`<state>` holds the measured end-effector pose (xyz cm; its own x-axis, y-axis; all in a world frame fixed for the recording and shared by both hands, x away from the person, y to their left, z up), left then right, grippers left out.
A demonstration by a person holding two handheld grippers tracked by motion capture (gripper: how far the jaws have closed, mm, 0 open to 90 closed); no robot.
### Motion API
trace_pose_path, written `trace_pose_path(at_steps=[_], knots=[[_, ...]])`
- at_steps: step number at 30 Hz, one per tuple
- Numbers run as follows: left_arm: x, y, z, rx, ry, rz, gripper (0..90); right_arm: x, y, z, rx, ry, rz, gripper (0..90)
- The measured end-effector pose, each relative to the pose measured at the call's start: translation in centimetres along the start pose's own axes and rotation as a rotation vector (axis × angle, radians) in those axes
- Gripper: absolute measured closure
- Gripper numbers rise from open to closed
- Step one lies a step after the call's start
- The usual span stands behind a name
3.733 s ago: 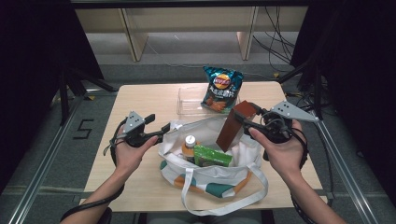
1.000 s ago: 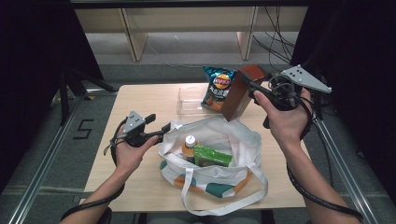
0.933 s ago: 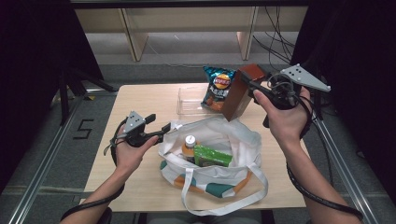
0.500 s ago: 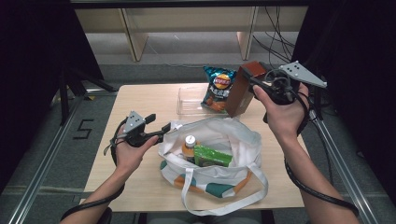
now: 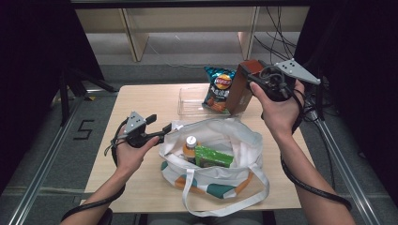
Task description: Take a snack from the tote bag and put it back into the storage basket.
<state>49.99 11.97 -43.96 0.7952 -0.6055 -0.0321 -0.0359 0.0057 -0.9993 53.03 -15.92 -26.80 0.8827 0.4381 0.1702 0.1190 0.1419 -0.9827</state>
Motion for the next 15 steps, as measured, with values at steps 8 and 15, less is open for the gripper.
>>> trace_pose_path(at_steps=[8,15], knots=[[0.05,0.02,-0.1,0.001,0.004,-0.001,26.9,0.7,0.56,-0.31,0.0,0.014,0.008,39.7],[0.06,0.05,-0.07,0.004,0.005,-0.001,26.8,1.04,0.99,-0.73,0.005,0.028,0.02,39.7]])
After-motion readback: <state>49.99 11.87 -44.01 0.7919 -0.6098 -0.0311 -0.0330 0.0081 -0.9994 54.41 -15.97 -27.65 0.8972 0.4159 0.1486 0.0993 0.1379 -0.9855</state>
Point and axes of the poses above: each handheld gripper's, and its own axes: x roughly forward along the jaws, y roughly out of its underside, z roughly to its left, the point moved 10 cm from there along x, roughly forward along the jaws, and after that the axes turned 11 degrees about -z, right-handed, at the moved point
